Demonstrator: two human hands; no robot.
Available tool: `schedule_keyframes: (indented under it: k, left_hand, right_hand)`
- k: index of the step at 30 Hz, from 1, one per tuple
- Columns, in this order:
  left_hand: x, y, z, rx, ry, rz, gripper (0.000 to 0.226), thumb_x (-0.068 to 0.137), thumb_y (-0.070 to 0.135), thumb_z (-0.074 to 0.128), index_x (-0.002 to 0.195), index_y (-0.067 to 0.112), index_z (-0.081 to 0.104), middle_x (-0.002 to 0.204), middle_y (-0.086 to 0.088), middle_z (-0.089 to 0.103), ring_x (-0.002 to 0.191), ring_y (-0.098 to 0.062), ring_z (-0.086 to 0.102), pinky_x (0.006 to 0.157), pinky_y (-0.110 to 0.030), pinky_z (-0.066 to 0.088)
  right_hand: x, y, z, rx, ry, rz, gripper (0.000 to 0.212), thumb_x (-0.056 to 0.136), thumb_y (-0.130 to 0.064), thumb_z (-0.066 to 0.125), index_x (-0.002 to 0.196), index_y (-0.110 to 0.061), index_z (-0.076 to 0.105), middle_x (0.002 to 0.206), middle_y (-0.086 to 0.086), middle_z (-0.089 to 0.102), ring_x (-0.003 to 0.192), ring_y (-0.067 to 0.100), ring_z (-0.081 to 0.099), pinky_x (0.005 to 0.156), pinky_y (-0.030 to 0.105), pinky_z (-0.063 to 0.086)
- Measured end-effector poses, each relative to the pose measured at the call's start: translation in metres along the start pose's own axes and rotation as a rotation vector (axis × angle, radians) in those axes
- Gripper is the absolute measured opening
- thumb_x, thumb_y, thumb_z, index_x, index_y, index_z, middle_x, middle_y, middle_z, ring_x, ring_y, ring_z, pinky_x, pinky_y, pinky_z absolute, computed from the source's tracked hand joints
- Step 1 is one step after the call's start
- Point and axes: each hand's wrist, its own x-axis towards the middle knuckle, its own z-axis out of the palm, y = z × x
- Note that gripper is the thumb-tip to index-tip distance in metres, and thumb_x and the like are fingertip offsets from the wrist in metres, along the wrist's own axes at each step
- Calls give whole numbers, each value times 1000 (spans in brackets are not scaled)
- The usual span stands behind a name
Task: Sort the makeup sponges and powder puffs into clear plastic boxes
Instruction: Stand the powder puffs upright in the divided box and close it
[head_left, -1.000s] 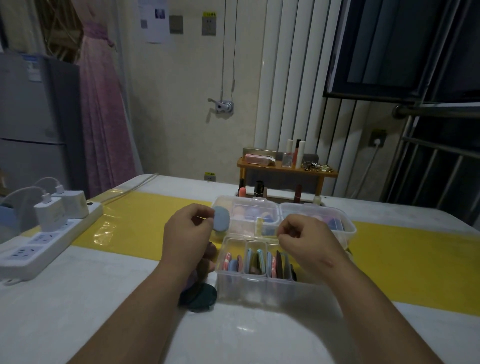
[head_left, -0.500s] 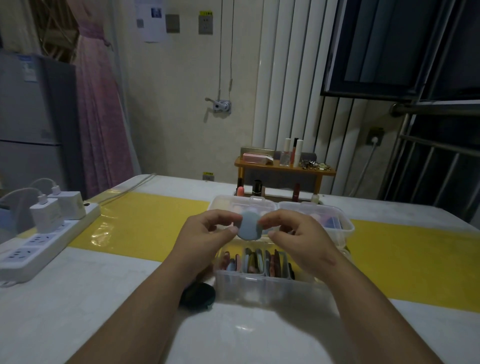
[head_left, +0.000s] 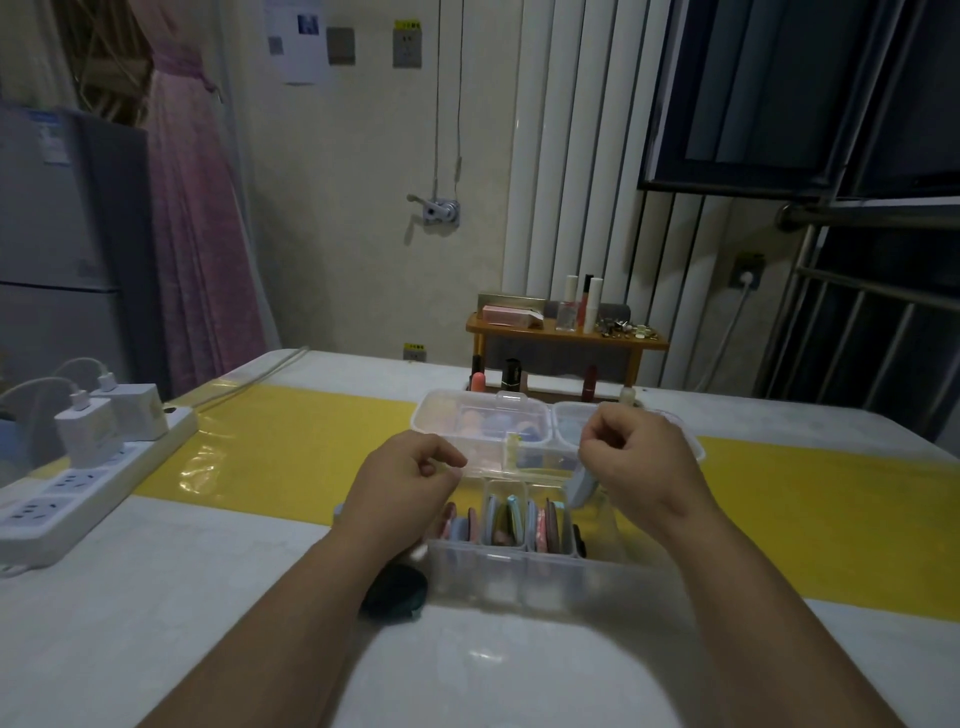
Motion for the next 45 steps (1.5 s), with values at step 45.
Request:
schedule_keyframes:
  k: [45]
  left_hand:
    - [4,-5,-6,-12,37,-88,27,91,7,57,87,29,71,92,4,68,76,-18,66,67,-36,58]
  right_hand:
    - [-3,-5,-1,-328,-359,192,16,87,-19,56,74,-23,66,75,0,66,76,18,62,72,36,56]
